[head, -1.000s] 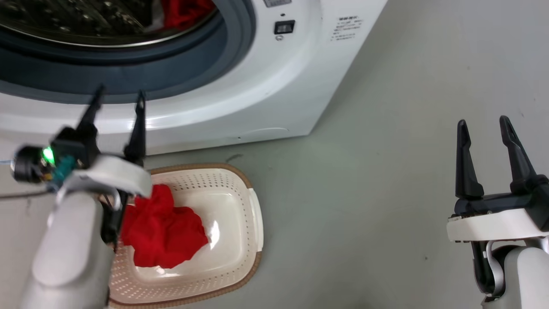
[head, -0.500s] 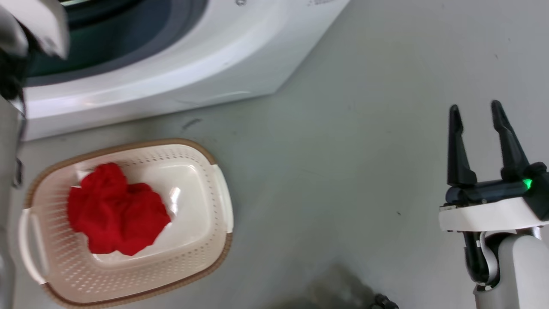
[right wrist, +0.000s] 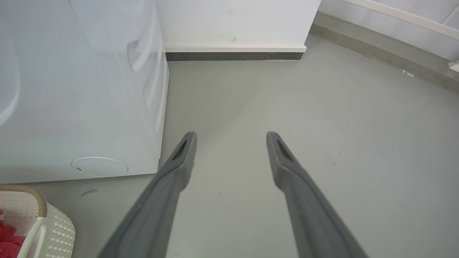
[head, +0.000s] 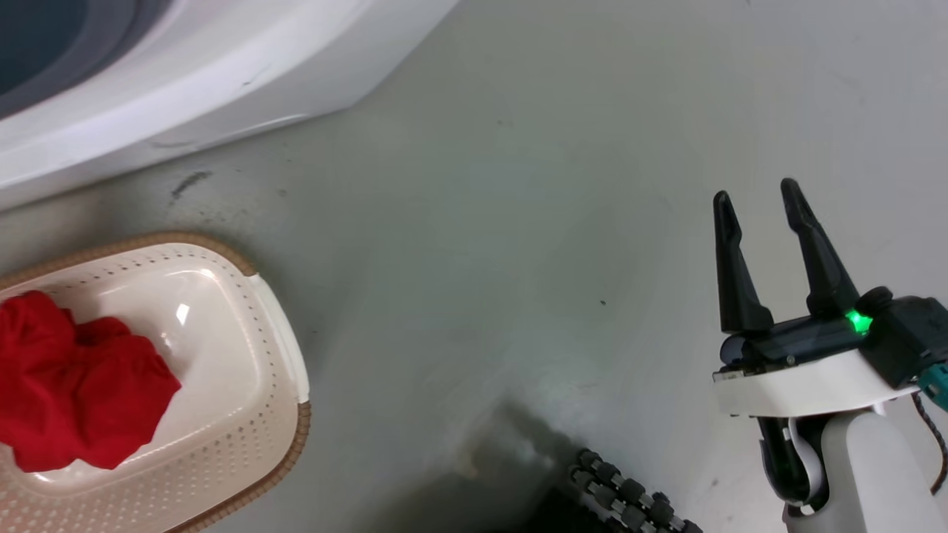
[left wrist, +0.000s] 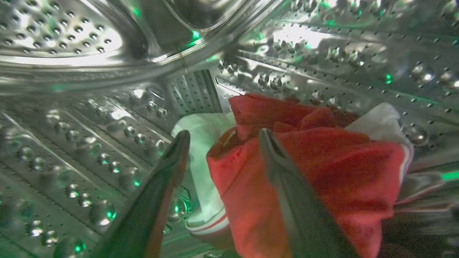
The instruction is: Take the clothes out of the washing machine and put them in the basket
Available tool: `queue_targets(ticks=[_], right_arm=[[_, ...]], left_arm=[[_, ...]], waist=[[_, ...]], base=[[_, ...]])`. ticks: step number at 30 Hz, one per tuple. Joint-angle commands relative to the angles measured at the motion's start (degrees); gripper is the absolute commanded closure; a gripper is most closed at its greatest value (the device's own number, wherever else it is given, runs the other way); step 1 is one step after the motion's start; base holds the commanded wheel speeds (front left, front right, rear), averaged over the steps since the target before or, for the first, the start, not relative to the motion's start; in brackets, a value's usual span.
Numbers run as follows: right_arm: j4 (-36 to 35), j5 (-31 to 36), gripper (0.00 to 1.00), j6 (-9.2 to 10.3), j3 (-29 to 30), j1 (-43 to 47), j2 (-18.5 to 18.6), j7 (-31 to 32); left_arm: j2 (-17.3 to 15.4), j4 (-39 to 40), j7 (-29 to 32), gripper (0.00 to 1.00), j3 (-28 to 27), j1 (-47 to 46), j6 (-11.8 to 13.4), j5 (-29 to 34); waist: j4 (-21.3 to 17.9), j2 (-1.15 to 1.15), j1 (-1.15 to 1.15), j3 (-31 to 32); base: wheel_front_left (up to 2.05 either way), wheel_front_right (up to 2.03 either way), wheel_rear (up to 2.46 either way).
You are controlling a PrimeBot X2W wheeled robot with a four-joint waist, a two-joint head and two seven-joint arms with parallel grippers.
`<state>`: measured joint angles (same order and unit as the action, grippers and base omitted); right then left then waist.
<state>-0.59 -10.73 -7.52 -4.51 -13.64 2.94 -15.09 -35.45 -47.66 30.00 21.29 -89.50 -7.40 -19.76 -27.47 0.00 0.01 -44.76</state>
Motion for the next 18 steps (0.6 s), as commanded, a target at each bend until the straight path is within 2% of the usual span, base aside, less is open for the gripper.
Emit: queue_targets(ticks=[1,5,10,18], right_arm=[[-0.51,-0.31,0.00,0.06,-0.28,0.44,-0.11,-0.12],[-1.09,-0.76,0.00,0.06,-0.35,0.97,-0.10,-0.12],[-1.79,-1.75,0.00,0.06,0.18,1.32,-0.10,-0.12],[-2.93,-1.55,0.00,0.06,0.31,0.66,-0.10,-0.12]], left_arm=[[0.34,-1.16,0.68,0.00,0.33,-1.27,-0.05,0.36],[1.78,-5.62,3.20,0.00,1.96,-3.84,-0.05,0.61],[2.81,-10.24,3.56,0.00,2.87,-5.58,0.03,0.47],[5.27,-16.32,9.78,0.00,4.65,-5.98,-0.09,-2.73]], waist=[[-0.93,0.00,-0.01,-1.23],[-0.88,0.00,-0.01,-2.21],[-0.61,0.00,-0.01,-2.86],[0.15,0.00,-0.01,-4.05]], base=[[0.00,0.00,0.00],[0.00,0.00,0.00],[0.00,0.00,0.00],[0.00,0.00,0.00]])
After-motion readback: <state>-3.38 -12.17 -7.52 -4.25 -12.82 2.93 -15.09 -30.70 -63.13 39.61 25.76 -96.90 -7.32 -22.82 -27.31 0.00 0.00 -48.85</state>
